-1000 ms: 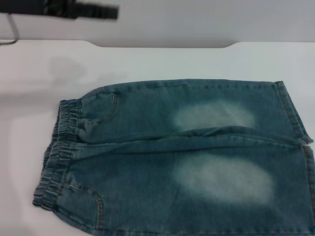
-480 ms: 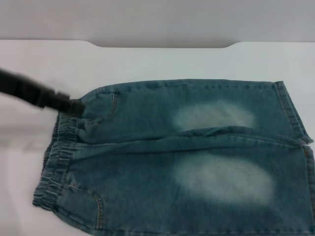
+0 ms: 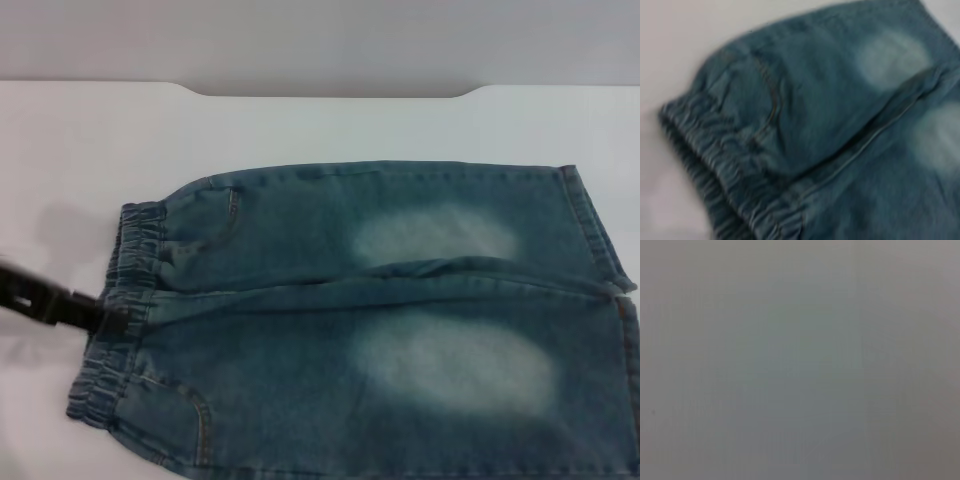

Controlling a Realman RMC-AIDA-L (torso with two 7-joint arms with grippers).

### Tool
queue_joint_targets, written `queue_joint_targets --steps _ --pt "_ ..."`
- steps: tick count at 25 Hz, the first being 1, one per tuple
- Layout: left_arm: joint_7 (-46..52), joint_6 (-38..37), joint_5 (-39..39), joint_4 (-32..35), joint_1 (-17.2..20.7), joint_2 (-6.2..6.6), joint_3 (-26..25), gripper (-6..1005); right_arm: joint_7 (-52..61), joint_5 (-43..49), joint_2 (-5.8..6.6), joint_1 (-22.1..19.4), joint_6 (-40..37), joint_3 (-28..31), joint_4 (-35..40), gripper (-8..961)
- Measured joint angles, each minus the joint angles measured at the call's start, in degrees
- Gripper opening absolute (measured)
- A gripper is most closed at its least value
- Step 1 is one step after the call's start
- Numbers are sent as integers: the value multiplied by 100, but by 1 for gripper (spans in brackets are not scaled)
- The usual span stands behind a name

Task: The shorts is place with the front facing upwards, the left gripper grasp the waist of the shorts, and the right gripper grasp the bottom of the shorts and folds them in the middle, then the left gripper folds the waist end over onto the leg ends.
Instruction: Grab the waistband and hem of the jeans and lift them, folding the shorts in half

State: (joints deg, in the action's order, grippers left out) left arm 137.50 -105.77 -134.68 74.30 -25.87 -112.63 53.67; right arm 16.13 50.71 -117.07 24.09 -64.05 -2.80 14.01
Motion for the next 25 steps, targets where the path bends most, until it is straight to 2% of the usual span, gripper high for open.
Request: queue_joint_targets --steps 4,11,15,19,21,25 --pt "-72 -27 -180 -17 166 -72 -5 629 -2 0 7 8 7 -1 6 576" --pt "-52 -198 -273 -24 299 -84 5 626 -5 1 40 25 7 0 22 577" --pt "-35 -208 -406 -172 286 -121 33 625 -5 1 60 36 7 0 8 577" --pt "-74 -98 -759 -544 155 -212 64 625 -5 1 65 35 7 0 0 576" --pt "-77 9 -949 -601 105 -282 62 625 -5 1 71 31 7 0 -1 576" --pt "-77 135 -1013 -573 76 -317 59 626 -5 1 72 19 7 0 -3 577"
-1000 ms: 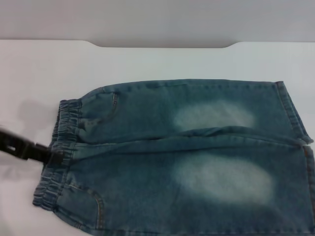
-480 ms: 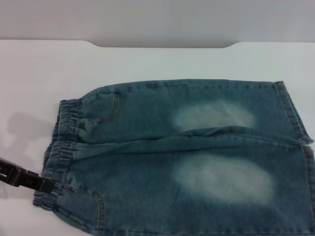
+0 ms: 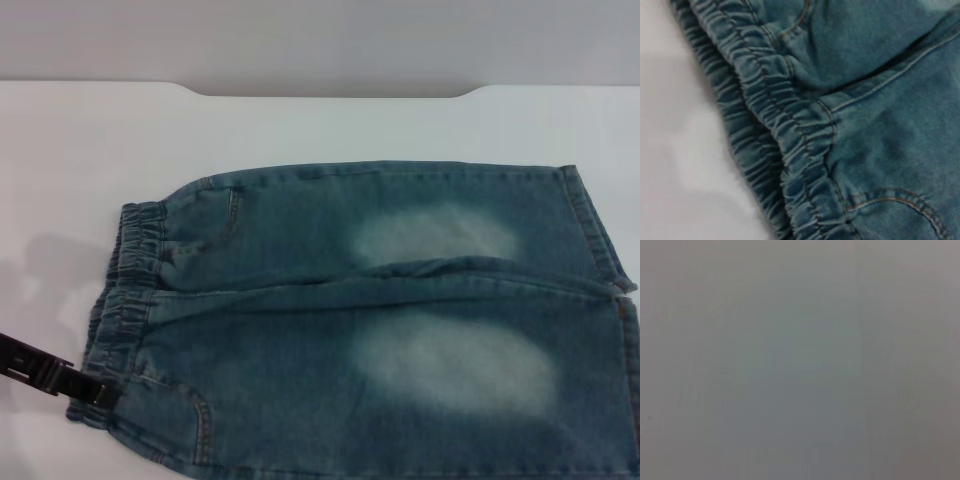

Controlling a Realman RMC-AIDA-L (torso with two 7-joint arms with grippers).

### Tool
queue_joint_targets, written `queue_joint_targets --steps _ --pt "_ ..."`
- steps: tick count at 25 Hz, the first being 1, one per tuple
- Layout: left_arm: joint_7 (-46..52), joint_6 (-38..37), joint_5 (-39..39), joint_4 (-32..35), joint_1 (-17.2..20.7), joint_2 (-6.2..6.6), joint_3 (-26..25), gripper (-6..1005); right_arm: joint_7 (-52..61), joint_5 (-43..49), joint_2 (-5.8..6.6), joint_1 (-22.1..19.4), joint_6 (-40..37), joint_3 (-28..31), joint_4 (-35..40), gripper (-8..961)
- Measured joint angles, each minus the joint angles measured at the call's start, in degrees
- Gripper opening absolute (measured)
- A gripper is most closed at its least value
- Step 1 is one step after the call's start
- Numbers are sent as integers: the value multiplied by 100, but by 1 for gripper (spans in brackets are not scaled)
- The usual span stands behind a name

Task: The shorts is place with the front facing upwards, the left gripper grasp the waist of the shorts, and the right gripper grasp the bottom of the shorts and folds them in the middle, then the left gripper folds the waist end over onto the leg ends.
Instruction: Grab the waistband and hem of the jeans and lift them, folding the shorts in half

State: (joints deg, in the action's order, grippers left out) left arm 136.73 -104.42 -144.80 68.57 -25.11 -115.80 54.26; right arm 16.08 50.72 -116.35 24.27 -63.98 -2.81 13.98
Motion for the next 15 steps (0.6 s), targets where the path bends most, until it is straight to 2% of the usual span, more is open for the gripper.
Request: queue_joint_targets --steps 10,15 --pt "65 -25 -113 241 -60 128 -121 624 0 0 7 -40 -1 0 13 577" --pt "68 19 -120 186 -64 147 -131 622 0 0 7 -51 -1 34 32 576"
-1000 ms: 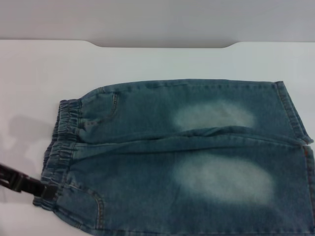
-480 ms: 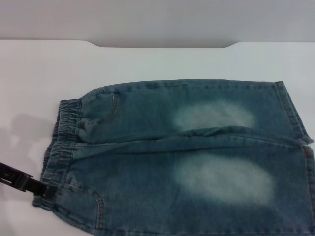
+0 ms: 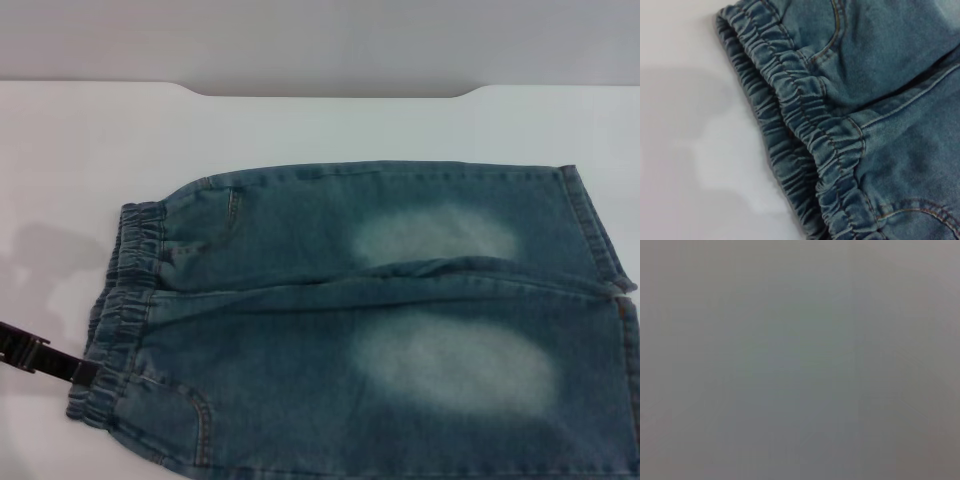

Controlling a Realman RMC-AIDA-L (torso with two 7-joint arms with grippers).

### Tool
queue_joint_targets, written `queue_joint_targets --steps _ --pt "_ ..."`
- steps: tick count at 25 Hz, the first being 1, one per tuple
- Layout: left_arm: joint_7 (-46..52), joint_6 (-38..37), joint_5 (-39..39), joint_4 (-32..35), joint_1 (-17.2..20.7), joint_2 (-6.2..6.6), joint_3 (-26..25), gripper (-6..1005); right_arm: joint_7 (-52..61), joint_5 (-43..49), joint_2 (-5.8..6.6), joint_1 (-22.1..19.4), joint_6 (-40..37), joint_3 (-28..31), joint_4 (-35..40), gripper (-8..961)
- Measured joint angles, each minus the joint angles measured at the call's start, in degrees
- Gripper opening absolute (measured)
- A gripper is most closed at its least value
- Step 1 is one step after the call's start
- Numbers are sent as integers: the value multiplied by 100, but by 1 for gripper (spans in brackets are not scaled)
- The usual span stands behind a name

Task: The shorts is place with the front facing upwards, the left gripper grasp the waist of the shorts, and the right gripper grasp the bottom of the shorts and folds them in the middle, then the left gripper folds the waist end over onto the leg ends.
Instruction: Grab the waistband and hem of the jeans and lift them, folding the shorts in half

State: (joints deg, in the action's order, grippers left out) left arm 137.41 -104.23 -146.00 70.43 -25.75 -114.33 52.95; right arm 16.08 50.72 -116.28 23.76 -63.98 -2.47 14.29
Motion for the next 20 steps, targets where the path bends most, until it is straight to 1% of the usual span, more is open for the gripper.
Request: queue_joint_targets --steps 3,8,16,20 --pt "-15 -1 -8 -71 0 -1 0 620 0 0 0 -1 0 18 9 576" --pt "-46 19 -55 -147 0 -54 -1 618 -4 0 0 24 0 19 11 576" --pt "-157 236 -61 -622 -25 -67 49 615 -8 0 6 32 0 18 3 577" --pt "-188 268 -61 -652 -62 -89 25 613 -9 0 9 32 0 19 3 577"
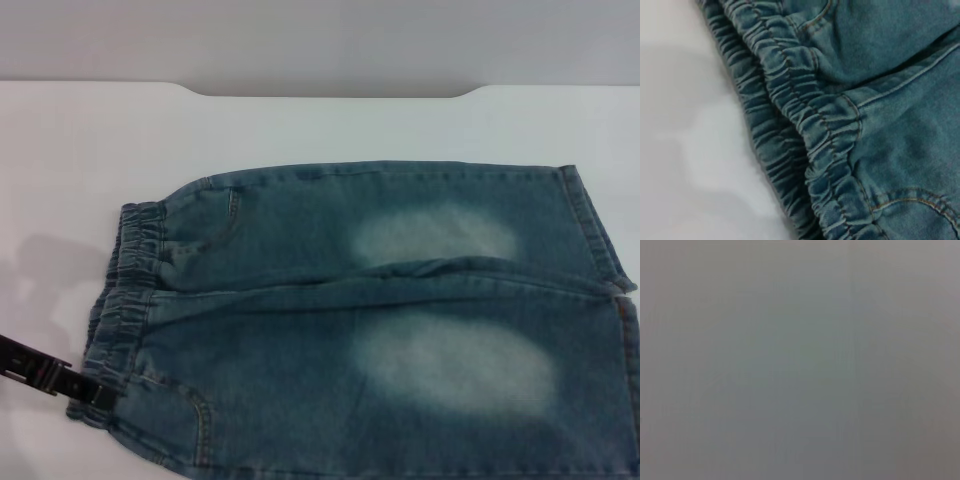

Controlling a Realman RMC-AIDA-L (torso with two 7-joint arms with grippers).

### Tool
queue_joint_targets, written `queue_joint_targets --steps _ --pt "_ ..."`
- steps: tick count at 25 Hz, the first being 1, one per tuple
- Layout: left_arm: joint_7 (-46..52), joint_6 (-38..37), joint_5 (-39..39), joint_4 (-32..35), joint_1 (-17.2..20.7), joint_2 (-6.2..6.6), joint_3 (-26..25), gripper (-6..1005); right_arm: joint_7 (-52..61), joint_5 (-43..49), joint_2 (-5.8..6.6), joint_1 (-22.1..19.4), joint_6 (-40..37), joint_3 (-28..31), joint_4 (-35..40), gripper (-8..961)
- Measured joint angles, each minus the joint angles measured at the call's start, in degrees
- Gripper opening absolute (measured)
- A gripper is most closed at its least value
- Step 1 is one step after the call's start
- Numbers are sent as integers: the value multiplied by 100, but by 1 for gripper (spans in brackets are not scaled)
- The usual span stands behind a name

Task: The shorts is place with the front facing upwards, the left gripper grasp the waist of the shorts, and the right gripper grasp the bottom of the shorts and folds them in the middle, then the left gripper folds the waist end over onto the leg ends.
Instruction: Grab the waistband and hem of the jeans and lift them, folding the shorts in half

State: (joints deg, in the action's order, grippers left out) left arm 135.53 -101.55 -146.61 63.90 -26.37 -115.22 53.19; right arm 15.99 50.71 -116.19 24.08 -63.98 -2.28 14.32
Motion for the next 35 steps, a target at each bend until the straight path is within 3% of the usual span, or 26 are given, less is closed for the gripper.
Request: queue_joint_targets --steps 18,23,35 --pt "-8 -35 1 -16 -91 16 18 605 0 0 0 -34 0 0 4 576" --pt "15 -16 -5 14 -90 65 6 380 0 0 0 -36 0 0 9 576" --pt "50 -61 -280 -32 -293 52 20 133 0 0 0 -41 0 50 24 577"
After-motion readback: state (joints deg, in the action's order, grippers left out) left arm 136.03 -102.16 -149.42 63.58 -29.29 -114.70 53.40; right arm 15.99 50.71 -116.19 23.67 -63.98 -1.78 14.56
